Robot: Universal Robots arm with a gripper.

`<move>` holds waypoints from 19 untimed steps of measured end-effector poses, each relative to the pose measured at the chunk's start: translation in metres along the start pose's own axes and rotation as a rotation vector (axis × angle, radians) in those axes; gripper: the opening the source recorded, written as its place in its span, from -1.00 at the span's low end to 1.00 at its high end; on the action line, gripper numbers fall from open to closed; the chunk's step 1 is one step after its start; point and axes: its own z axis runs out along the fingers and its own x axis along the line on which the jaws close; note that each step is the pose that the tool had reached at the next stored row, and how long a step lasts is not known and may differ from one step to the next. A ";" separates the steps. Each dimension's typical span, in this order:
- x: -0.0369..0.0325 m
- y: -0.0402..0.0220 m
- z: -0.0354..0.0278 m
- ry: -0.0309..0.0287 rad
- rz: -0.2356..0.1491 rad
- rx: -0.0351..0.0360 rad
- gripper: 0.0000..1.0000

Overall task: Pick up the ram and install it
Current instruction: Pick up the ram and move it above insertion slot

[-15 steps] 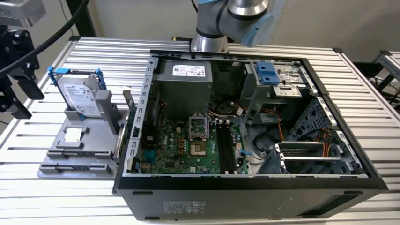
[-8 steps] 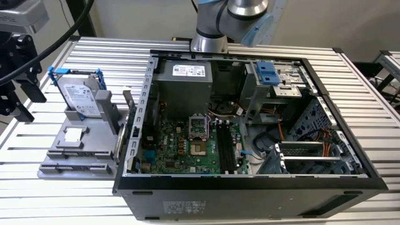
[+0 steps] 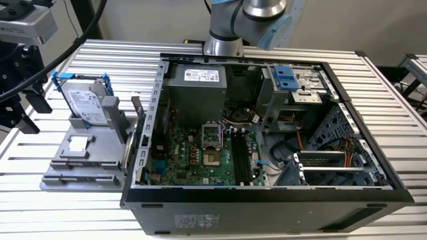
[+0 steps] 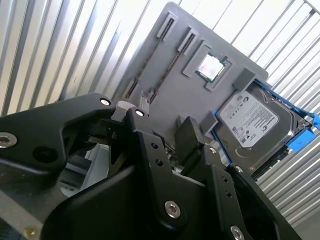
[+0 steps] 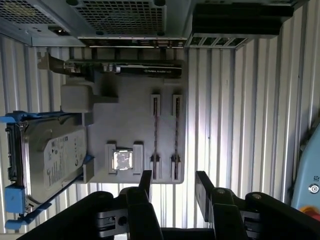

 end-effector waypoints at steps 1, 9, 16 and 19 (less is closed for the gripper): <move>-0.0001 0.0000 0.0009 -0.0001 0.000 0.0001 1.00; -0.0003 0.0002 0.0041 -0.0001 0.000 0.0001 1.00; -0.0029 0.0004 0.0114 0.0000 0.000 0.0000 1.00; -0.0046 0.0006 0.0155 -0.0001 0.000 0.0001 1.00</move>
